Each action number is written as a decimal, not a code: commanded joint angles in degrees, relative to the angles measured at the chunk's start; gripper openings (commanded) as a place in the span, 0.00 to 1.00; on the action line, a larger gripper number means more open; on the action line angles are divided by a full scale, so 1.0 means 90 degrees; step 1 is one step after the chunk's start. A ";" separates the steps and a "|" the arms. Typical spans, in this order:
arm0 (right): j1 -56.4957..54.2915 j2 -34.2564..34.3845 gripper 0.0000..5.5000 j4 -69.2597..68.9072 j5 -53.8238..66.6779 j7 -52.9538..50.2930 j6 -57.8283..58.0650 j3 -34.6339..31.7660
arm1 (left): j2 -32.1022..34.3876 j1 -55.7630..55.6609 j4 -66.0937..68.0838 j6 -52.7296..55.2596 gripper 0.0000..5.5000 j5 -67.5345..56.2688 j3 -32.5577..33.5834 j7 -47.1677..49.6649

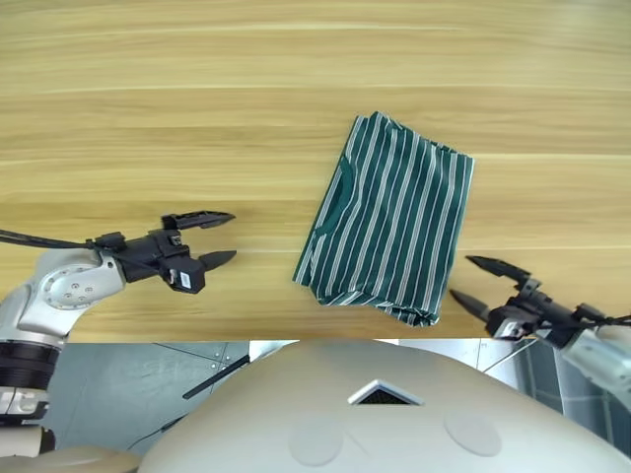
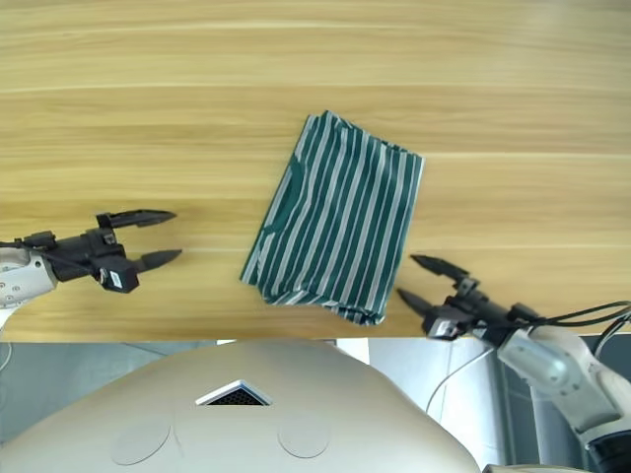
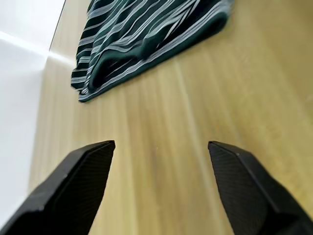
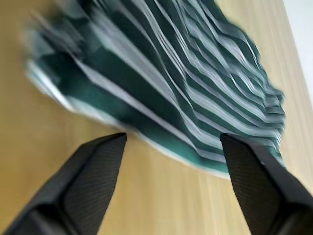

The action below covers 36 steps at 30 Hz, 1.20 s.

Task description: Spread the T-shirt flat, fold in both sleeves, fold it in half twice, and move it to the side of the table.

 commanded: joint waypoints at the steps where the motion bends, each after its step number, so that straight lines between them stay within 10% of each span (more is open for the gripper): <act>1: -0.0221 0.0171 0.65 -0.0160 -0.0360 0.0611 0.0304 0.0406 | -0.0415 -0.0931 0.0090 -0.0006 0.64 0.0120 -0.1053 -0.0672; 36: -0.0555 0.0557 0.65 -0.0199 -0.0507 0.1269 0.0379 0.0363 | -0.1062 -0.2496 0.2079 -0.0747 0.64 0.0080 -0.3156 -0.1235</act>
